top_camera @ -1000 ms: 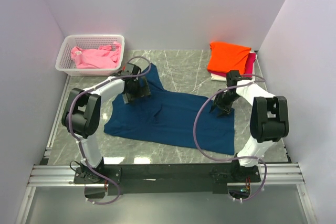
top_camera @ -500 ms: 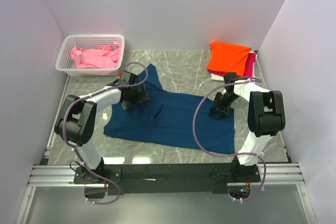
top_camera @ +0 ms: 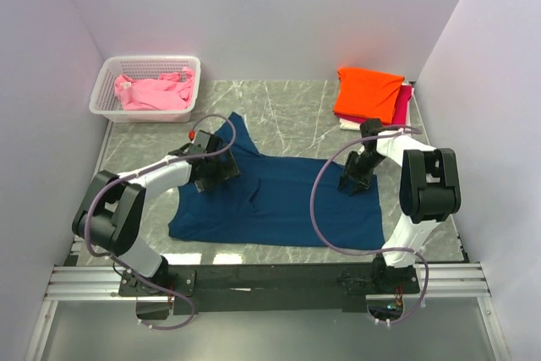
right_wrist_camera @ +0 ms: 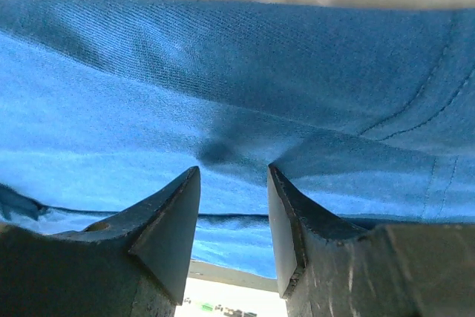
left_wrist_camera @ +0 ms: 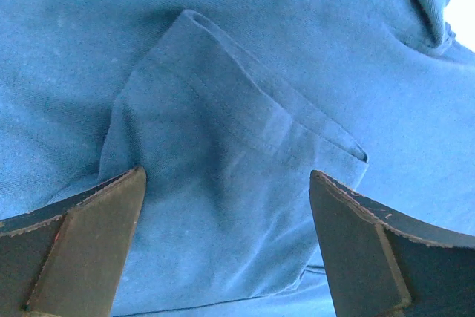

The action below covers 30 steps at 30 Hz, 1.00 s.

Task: Fold and stack the t-shirts
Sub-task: Fold the tshirt

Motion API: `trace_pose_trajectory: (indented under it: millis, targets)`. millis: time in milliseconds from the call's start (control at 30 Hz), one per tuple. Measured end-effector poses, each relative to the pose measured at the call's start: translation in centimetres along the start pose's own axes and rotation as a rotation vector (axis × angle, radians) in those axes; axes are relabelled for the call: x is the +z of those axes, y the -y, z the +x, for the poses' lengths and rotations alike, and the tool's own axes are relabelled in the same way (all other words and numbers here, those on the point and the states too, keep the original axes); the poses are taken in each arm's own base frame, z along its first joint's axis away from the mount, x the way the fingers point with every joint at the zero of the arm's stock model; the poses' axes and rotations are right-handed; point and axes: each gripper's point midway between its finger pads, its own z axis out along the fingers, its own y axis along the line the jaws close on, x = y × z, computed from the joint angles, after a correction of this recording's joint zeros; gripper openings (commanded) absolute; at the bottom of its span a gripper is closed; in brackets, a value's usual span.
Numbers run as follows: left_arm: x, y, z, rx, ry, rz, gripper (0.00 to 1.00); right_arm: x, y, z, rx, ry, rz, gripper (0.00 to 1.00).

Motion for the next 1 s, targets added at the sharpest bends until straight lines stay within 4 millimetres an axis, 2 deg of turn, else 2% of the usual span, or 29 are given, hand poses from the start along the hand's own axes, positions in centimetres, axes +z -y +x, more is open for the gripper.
trace_pose_trajectory:
  millis: [200,367,467,567,733,833,1000]
  targets:
    - [-1.4,-0.5,3.2,-0.013,-0.042,-0.033,1.0,-0.2,1.4,1.2,-0.001,0.003,0.043,0.49]
    - [-3.3,-2.7,5.3,-0.047,-0.087,-0.095,1.0,-0.6,2.4,2.1,0.001,0.009,0.08,0.49]
    - [-4.8,-3.4,5.6,-0.049,-0.095,-0.12,0.99,-1.5,2.9,2.1,0.0,0.035,0.108,0.49]
    - [-6.0,-2.5,4.4,-0.037,-0.071,-0.11,0.99,-3.2,3.1,1.6,-0.004,0.096,0.122,0.49]
    - [-7.6,1.3,0.5,-0.016,0.024,-0.019,0.99,-6.2,3.6,-0.5,0.01,0.222,0.146,0.46]
    - [-8.0,2.7,-1.2,-0.011,0.062,0.017,0.99,-6.6,5.1,-1.6,0.057,0.251,0.179,0.43]
    - [-6.6,3.4,-3.8,-0.025,0.073,0.007,0.99,-6.5,7.5,-2.9,0.137,0.26,0.214,0.39]
